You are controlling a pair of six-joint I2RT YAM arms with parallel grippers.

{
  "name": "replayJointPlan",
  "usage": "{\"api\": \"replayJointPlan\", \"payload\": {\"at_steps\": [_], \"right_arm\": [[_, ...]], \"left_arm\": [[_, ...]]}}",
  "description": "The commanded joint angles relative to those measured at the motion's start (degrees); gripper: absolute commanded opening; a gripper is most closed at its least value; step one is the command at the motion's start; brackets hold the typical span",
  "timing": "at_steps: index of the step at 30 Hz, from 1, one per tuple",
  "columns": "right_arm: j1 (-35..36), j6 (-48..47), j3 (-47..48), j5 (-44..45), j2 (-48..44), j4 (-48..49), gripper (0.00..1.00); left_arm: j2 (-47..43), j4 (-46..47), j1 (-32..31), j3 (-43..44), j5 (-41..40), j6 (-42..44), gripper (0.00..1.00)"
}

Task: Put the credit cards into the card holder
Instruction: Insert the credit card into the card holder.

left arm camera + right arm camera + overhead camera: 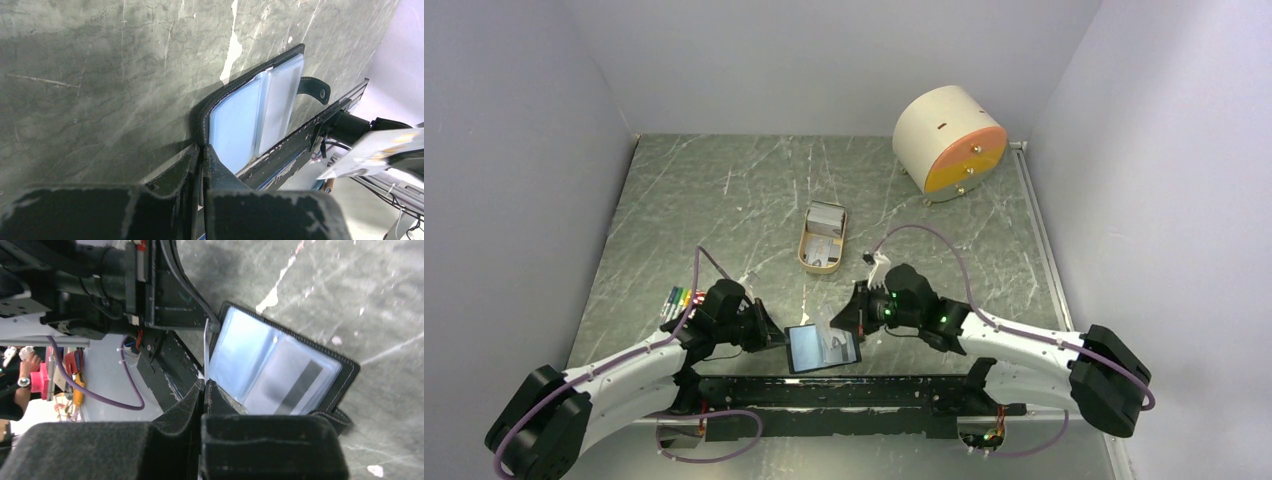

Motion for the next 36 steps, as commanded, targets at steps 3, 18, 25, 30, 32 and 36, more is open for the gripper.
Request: {"api": "replayJointPlan", "payload": {"at_steps": [3, 18, 25, 30, 32, 36], "right_arm": [[3.17, 10.37, -8.98, 5.60, 0.94, 14.42, 0.00], [4.68, 14.88, -17.07, 11.42, 10.64, 32.50, 0.01], [4.73, 16.41, -18.55, 11.82, 14.74, 38.99, 0.00], [5.05, 19.23, -19.57, 11.22, 18.88, 44.52, 0.00], [5.22, 19.52, -19.67, 10.79, 20.32, 46.17, 0.00], [5.78, 20.48, -19.82, 10.07, 22.48, 48.45, 0.00]], "left_arm": [[0.93, 0.71, -0.33, 0.39, -0.44, 0.66, 0.09], [0.47, 1.74, -0.32, -0.57, 0.43, 0.37, 0.09], [0.02, 1.69, -0.36, -0.49, 0.78, 0.26, 0.09], [-0.02, 1.68, -0.36, -0.39, 0.82, 0.11, 0.09], [0.04, 1.74, -0.30, -0.33, 0.88, 0.15, 0.09], [-0.08, 1.33, -0.35, -0.14, 0.72, 0.26, 0.09]]}}
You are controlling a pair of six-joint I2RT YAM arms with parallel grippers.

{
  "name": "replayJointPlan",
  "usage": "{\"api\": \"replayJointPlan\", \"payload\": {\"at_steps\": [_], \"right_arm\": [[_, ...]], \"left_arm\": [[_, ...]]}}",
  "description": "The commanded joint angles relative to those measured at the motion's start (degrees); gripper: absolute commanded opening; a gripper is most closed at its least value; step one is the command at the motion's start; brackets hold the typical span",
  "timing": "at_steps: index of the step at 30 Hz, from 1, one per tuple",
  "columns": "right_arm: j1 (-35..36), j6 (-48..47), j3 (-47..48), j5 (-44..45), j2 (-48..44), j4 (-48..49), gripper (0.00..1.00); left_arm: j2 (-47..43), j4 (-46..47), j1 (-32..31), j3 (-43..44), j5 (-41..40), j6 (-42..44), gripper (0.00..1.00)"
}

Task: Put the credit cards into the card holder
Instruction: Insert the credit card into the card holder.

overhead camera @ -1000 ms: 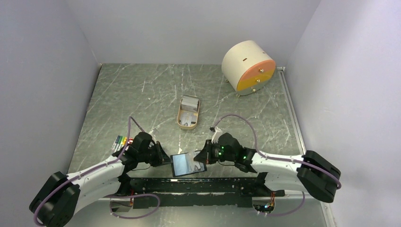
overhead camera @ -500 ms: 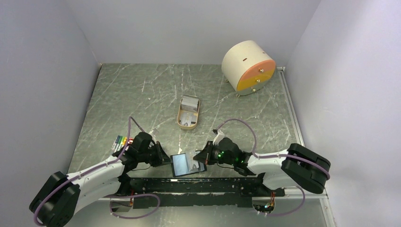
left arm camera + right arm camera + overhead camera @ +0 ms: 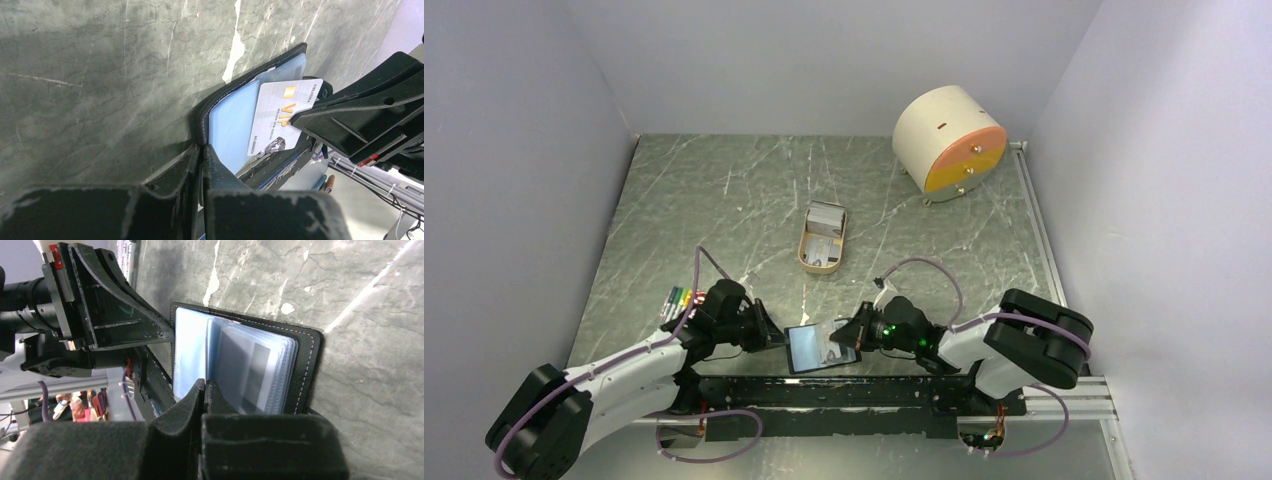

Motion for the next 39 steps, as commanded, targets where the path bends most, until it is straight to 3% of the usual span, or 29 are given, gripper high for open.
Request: {"api": "replayJointPlan", "payload": {"at_steps": [1, 21, 39], "right_arm": [[1.06, 1.71, -0.90, -0.10, 2.02, 6.21, 0.00], [3.20, 7.17, -2.95, 8.19, -0.59, 2.23, 0.00], [4.40, 9.23, -5.43, 4.96, 11.49, 21.53, 0.01]], "left_arm": [[-0.67, 1.09, -0.35, -0.05, 0.64, 0.20, 0.09], [0.26, 2.23, -0.29, -0.40, 0.74, 0.02, 0.09], [0.24, 2.78, -0.32, -0.84, 1.00, -0.16, 0.09]]}}
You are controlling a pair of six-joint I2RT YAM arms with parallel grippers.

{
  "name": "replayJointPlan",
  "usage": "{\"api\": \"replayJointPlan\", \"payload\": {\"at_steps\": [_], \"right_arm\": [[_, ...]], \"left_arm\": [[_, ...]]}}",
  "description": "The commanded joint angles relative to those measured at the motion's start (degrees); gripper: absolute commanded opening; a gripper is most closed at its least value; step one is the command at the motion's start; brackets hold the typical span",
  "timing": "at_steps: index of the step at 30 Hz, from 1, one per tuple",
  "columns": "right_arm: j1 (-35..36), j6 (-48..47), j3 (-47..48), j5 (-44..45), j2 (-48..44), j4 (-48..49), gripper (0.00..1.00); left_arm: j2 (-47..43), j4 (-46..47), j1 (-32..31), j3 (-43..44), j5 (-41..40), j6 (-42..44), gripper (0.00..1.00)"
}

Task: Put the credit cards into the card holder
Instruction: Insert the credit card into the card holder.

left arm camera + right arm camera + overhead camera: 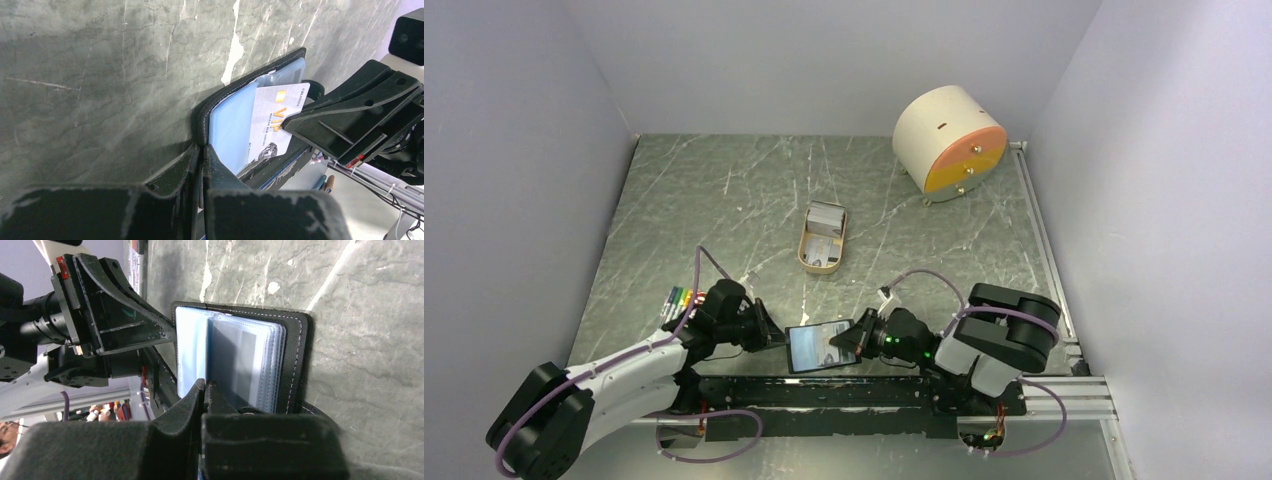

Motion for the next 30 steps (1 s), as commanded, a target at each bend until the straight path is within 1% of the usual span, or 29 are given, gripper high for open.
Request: {"api": "replayJointPlan", "payload": {"at_steps": [1, 6, 11, 17, 26, 28, 30], "right_arm": [[0.84, 0.90, -1.49, -0.24, 2.44, 6.00, 0.01], [0.93, 0.96, -2.45, -0.79, 3.68, 8.94, 0.01], [0.79, 0.13, -3.80, 0.85, 3.84, 10.50, 0.04], [0.80, 1.30, -2.01, 1.01, 7.58, 14.56, 0.01], [0.86, 6.71, -4.99, 3.74, 22.40, 35.71, 0.00], [0.85, 7.50, -4.76, 2.83, 24.86, 37.13, 0.00], [0.81, 6.92, -4.45, 1.45, 25.40, 37.16, 0.00]], "left_arm": [[-0.31, 1.70, -0.37, -0.69, 1.00, -0.14, 0.09], [-0.47, 1.32, -0.37, -0.52, 0.67, 0.01, 0.09], [-0.37, 1.67, -0.29, -0.72, 0.93, -0.17, 0.09], [-0.71, 1.73, -0.30, -1.08, 1.06, -0.28, 0.09], [-1.29, 1.57, -0.33, -1.15, 1.09, -0.44, 0.09], [-1.42, 1.23, -0.37, -1.05, 0.93, -0.40, 0.09], [-1.45, 1.05, -0.36, -0.96, 0.86, -0.29, 0.09]]}}
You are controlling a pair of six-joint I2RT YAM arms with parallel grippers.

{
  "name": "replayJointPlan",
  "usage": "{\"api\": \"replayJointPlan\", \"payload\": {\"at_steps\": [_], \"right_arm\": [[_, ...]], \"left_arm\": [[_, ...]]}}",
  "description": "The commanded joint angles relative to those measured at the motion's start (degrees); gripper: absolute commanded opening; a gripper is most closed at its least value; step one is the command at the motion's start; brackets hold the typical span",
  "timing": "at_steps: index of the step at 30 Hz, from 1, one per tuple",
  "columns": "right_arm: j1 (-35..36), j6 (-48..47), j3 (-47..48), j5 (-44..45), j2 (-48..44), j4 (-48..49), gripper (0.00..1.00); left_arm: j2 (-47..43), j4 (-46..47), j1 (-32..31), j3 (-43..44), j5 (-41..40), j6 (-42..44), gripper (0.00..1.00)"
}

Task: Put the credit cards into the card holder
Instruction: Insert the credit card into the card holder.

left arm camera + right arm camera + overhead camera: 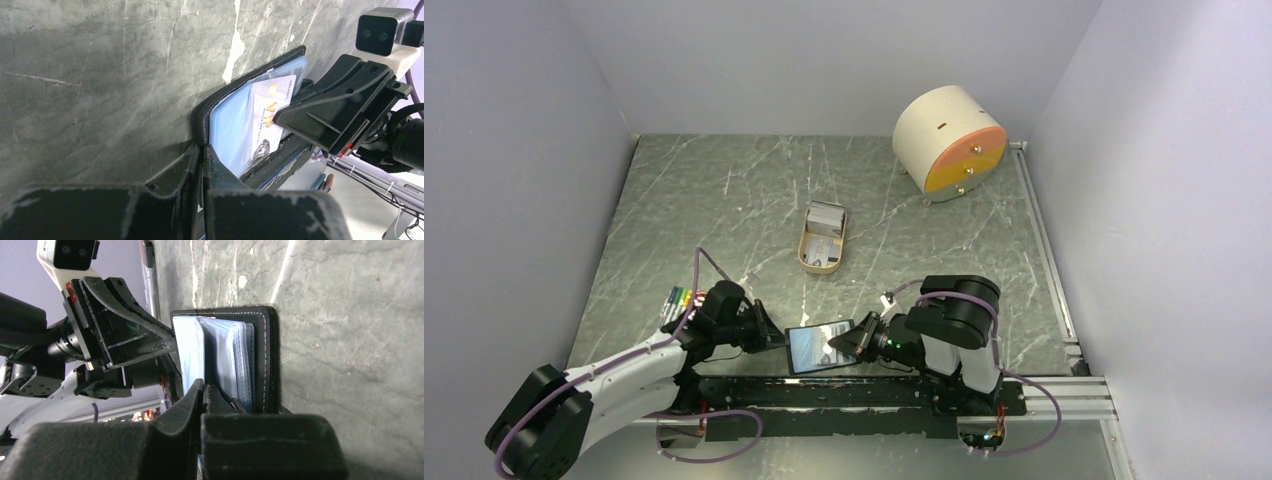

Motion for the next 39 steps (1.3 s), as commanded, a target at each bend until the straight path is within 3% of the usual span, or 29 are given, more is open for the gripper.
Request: {"api": "replayJointPlan", "payload": {"at_steps": [1, 18, 27, 31, 36, 39], "right_arm": [[0.50, -2.92, -1.93, 0.00, 5.48, 14.22, 0.00], [0.39, -4.05, -6.53, -1.84, 4.11, 14.04, 0.00], [0.44, -4.84, -5.98, -3.42, 0.99, 8.72, 0.00], [0.41, -6.95, -5.07, -4.04, -4.91, 0.85, 0.00], [0.52, -12.28, 0.68, -3.85, -17.58, -23.25, 0.01], [0.52, -13.67, 2.30, -2.76, -22.32, -31.99, 0.01]], "left_arm": [[-0.79, 0.61, -0.37, -0.13, 0.64, -0.05, 0.09], [0.94, 1.12, -0.36, 0.23, 0.11, 0.45, 0.09], [0.98, 1.30, -0.30, 0.32, 0.09, 0.43, 0.09], [0.72, 1.31, -0.34, 0.39, 0.10, 0.39, 0.09], [0.79, 1.58, -0.35, 0.41, 0.35, 0.39, 0.09], [0.93, 1.77, -0.34, 0.23, 0.46, 0.35, 0.09]]}}
